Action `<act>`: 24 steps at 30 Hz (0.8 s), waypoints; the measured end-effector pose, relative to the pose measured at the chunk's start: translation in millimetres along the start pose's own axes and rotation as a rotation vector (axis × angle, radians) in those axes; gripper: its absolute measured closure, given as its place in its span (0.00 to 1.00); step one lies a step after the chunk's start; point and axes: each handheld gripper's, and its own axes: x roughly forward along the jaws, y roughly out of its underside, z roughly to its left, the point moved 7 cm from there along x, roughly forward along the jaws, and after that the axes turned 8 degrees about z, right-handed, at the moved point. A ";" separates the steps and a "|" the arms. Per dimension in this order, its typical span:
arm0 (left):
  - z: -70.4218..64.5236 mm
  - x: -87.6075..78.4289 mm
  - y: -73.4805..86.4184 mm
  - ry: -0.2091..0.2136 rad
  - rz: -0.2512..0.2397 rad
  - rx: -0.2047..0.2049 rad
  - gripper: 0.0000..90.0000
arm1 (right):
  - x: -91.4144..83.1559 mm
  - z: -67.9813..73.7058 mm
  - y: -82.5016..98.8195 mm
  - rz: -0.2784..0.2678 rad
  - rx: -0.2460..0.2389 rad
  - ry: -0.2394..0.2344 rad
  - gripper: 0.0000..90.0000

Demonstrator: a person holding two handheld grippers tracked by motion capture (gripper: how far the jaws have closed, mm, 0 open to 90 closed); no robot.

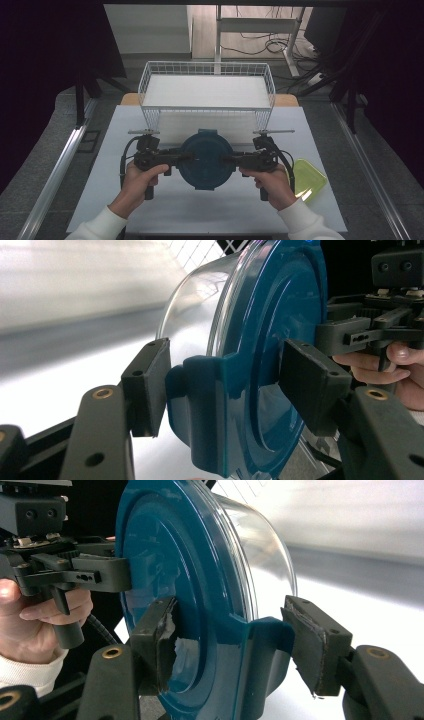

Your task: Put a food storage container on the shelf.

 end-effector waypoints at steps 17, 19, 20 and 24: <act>-8.6 -13.9 -36.6 -0.018 -0.041 0.032 0.44 | -13.6 4.5 -35.3 -0.026 -0.011 -0.030 0.44; -9.9 -14.5 -41.1 -0.020 -0.046 0.034 0.44 | -15.6 4.9 -38.8 -0.028 -0.009 -0.031 0.44; -10.8 -15.1 -45.2 -0.020 -0.046 0.039 0.44 | -17.6 4.9 -42.4 -0.033 -0.010 -0.032 0.44; -12.3 -16.4 -54.0 -0.016 -0.052 0.040 0.44 | -22.0 6.0 -49.5 -0.040 -0.016 -0.025 0.44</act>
